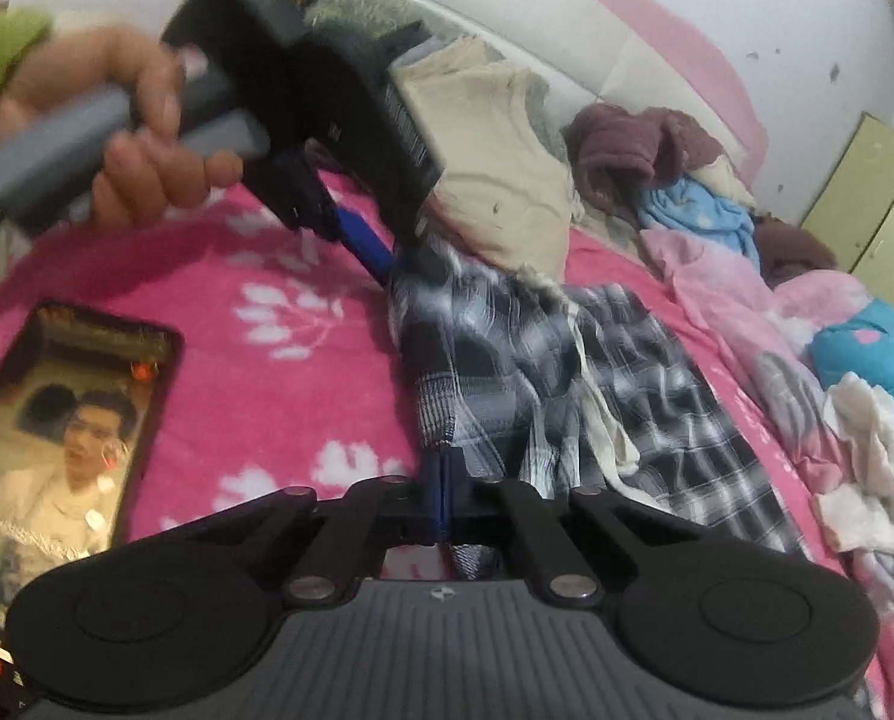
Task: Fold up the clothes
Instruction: 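Grasp the plaid pants waistband with the left gripper while the right gripper grasps the fabric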
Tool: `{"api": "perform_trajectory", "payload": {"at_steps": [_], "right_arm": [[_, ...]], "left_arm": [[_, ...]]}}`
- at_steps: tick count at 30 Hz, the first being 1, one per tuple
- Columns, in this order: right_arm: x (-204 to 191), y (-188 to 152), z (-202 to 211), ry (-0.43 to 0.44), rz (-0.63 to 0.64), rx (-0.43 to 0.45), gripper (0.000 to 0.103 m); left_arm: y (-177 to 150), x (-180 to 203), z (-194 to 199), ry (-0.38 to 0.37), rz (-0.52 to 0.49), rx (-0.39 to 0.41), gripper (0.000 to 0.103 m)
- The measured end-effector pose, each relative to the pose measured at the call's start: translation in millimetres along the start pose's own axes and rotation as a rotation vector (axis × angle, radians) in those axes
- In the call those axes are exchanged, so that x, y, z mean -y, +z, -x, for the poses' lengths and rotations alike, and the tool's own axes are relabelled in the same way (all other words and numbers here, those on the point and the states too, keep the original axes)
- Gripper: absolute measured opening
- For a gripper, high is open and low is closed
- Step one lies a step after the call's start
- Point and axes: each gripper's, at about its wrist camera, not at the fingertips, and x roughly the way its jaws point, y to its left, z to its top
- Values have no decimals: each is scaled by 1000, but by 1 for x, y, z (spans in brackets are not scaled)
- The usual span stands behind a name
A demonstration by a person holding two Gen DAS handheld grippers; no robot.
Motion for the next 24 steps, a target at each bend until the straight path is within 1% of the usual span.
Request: {"api": "perform_trajectory", "payload": {"at_steps": [2, 4, 5, 8, 10, 14, 17, 18, 21, 24], "right_arm": [[12, 8, 14, 52, -70, 34, 0], [30, 16, 25, 152, -196, 61, 0], [38, 18, 25, 208, -260, 63, 0], [61, 21, 15, 378, -441, 57, 0], [63, 15, -1, 452, -494, 23, 0], [58, 5, -20, 513, -547, -20, 0], [53, -3, -33, 554, -585, -51, 0], [53, -3, -33, 560, -587, -45, 0], [51, 1, -31, 553, -570, -26, 0], [38, -1, -41, 526, -540, -57, 0]], "left_arm": [[4, 2, 6, -13, -3, 24, 10], [8, 4, 13, -34, -3, 40, 10], [11, 6, 15, -42, -4, 46, 10], [15, 7, 18, -16, -14, 47, 10], [15, 3, 16, 11, -16, 40, 10], [11, -8, 13, 67, -14, 21, 10], [9, -15, 19, 57, -12, 57, 10], [9, -16, 24, 48, -19, 76, 10], [12, -20, 28, 33, -15, 102, 10], [11, -24, 25, 22, 10, 85, 15]]}}
